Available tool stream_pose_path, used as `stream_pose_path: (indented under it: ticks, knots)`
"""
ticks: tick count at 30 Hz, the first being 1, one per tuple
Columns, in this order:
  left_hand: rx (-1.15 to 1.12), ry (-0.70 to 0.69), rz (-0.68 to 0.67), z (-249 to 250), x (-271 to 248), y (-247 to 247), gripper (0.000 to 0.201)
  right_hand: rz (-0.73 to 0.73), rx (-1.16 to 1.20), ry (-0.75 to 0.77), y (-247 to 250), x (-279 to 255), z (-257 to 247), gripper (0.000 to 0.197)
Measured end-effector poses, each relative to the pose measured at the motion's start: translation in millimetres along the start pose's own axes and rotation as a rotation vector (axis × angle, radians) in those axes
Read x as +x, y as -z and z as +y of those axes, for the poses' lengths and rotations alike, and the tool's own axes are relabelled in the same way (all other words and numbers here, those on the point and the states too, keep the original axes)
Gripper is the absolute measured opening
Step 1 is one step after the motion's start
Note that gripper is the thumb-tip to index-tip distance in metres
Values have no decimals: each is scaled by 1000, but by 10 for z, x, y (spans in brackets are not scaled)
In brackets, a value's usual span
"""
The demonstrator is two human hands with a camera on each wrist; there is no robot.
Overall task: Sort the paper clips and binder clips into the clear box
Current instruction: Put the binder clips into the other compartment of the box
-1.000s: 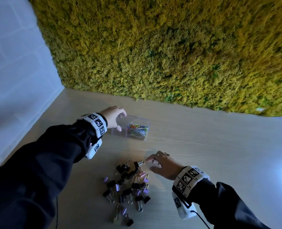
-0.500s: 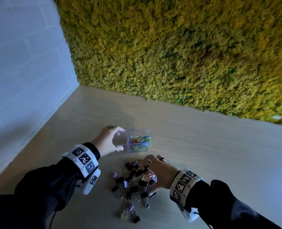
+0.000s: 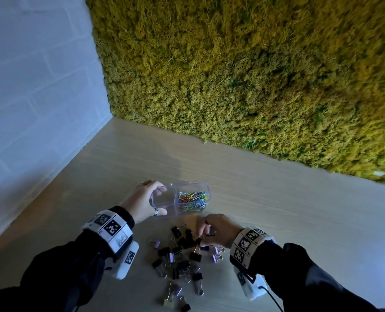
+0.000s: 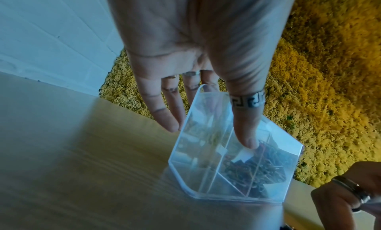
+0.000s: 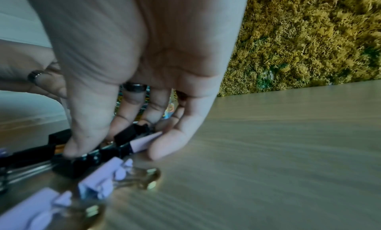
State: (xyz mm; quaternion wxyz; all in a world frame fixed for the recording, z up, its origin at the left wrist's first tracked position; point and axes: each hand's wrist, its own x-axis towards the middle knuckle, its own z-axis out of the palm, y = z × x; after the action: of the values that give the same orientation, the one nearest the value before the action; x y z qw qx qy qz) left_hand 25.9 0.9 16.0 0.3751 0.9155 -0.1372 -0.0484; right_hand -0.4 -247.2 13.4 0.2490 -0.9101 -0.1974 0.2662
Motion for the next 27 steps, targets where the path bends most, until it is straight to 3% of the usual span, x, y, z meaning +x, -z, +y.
stream_pose_path:
  ticks: [4, 9, 15, 20, 23, 27]
  knots:
    - [-15, 8, 2, -7, -12, -9, 54, 24, -60, 21, 14, -3, -30, 17]
    - [-21, 3, 5, -35, -19, -36, 53, 8, -158, -39, -74, -108, -19, 53]
    - [-24, -4, 13, -63, -8, -39, 54, -19, -43, -4, -49, -68, -31, 40]
    - [-21, -1, 34, -73, -14, -54, 55, -38, -254, -109, -213, -154, -109, 71]
    - [-27, -9, 42, -86, -11, -65, 55, 27, -277, -108, -325, -93, -126, 55]
    - [-28, -18, 41, -83, -15, -59, 54, 30, -136, -89, -235, -48, -102, 34]
